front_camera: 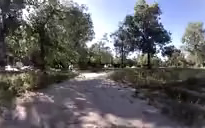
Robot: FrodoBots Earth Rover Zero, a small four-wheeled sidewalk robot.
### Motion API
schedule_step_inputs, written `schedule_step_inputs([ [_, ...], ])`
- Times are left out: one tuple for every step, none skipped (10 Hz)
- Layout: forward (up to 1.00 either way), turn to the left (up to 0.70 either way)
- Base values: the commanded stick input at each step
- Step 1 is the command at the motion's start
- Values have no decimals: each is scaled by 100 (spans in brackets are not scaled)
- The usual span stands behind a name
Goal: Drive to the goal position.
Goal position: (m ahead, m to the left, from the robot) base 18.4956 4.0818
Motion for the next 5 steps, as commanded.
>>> schedule_step_inputs([
  [85,0],
  [85,0],
  [85,0],
  [85,0],
  [85,0],
])
